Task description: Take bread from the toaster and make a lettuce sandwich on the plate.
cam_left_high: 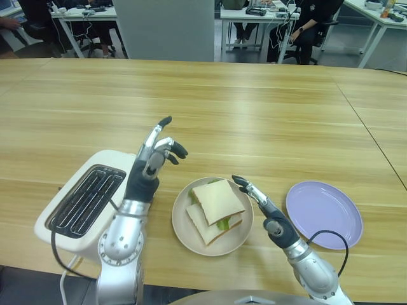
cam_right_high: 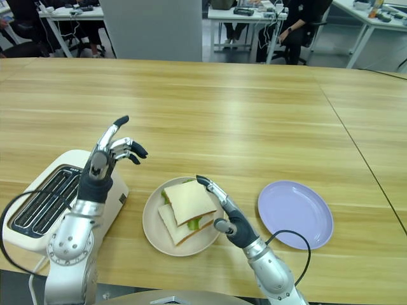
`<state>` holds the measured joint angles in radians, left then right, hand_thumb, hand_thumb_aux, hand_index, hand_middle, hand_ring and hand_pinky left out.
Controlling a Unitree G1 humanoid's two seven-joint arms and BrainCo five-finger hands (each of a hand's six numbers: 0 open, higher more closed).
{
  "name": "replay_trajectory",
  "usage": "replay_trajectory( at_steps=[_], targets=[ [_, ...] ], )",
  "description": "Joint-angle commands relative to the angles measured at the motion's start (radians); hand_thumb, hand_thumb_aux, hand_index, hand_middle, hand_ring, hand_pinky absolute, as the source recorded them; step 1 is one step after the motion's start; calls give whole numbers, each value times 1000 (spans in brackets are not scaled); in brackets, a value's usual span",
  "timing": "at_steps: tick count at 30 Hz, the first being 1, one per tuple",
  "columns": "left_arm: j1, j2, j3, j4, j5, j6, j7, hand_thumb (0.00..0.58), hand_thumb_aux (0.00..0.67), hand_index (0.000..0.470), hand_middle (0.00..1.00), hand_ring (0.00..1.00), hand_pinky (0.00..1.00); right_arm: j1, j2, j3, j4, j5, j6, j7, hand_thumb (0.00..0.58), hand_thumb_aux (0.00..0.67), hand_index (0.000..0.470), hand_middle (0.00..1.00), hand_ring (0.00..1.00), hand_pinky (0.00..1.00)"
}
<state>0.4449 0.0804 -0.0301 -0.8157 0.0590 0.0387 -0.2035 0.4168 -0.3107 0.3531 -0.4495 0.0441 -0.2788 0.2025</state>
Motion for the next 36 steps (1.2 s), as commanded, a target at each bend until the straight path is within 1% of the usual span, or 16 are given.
replay_trajectory(
  at_steps=[1, 2, 3, 4, 5, 6, 7, 8, 10, 11, 16, 19, 25, 30, 34, 36],
  targets=[
    [160, 61, -25, 27, -80, -85, -80, 183, 116, 79, 286, 286, 286, 50, -26, -41, -27, 117, 75, 57, 0, 0, 0, 31, 31, 31],
    [210, 84, -37, 38, -79, -121, -100, 462, 368, 253, 290, 290, 290, 70, -35, -43, -39, 129, 75, 70, 0, 0, 0, 125, 125, 125],
    [265, 105, -53, 46, -87, -142, -120, 480, 391, 269, 290, 290, 290, 93, -46, -39, -47, 139, 77, 88, 0, 0, 0, 208, 208, 208],
    [315, 121, -65, 54, -88, -166, -128, 557, 536, 368, 341, 341, 341, 115, -55, -37, -45, 133, 68, 99, 31, 18, 13, 322, 322, 322],
    [369, 136, -77, 61, -89, -194, -134, 580, 670, 460, 478, 478, 478, 137, -68, -30, -36, 116, 50, 114, 551, 520, 357, 506, 506, 506],
    [415, 146, -85, 61, -97, -213, -139, 580, 670, 460, 549, 549, 549, 155, -78, -26, -28, 94, 30, 122, 580, 670, 460, 588, 588, 588],
    [453, 155, -90, 63, -102, -231, -143, 580, 670, 460, 549, 549, 549, 167, -83, -23, -19, 70, 11, 126, 580, 670, 460, 588, 588, 588],
    [492, 172, -97, 63, -113, -237, -156, 580, 670, 460, 690, 690, 690, 177, -88, -20, -9, 57, 2, 133, 580, 670, 460, 686, 686, 686],
    [544, 208, -98, 67, -131, -242, -183, 580, 670, 460, 757, 757, 757, 190, -91, -16, 14, 40, -7, 142, 580, 670, 460, 718, 718, 718],
    [565, 230, -92, 73, -150, -242, -199, 580, 670, 460, 773, 773, 773, 194, -96, -11, 29, 24, -13, 148, 580, 670, 460, 729, 729, 729],
    [587, 311, -57, 157, -174, -246, -250, 580, 670, 460, 773, 773, 773, 199, -102, 7, 89, -54, -24, 153, 580, 670, 460, 718, 718, 718],
    [563, 312, -52, 219, -176, -242, -245, 580, 670, 460, 780, 780, 780, 203, -101, 29, 114, -86, -10, 158, 580, 670, 460, 706, 706, 706],
    [460, 269, -87, 300, -158, -160, -205, 580, 670, 460, 804, 804, 804, 184, -49, 28, 127, -61, 120, 145, 580, 670, 460, 706, 706, 706],
    [367, 229, -160, 350, -101, -69, -169, 580, 670, 460, 871, 871, 871, 160, 1, 19, 129, -39, 224, 129, 580, 670, 460, 706, 706, 706],
    [321, 212, -219, 379, -86, -13, -167, 580, 670, 460, 871, 871, 871, 157, 25, 23, 181, -52, 271, 119, 580, 670, 460, 702, 702, 702],
    [313, 213, -235, 404, -68, -3, -159, 580, 670, 460, 890, 890, 890, 154, 37, 18, 214, -40, 287, 119, 580, 670, 460, 702, 702, 702]
  ],
)
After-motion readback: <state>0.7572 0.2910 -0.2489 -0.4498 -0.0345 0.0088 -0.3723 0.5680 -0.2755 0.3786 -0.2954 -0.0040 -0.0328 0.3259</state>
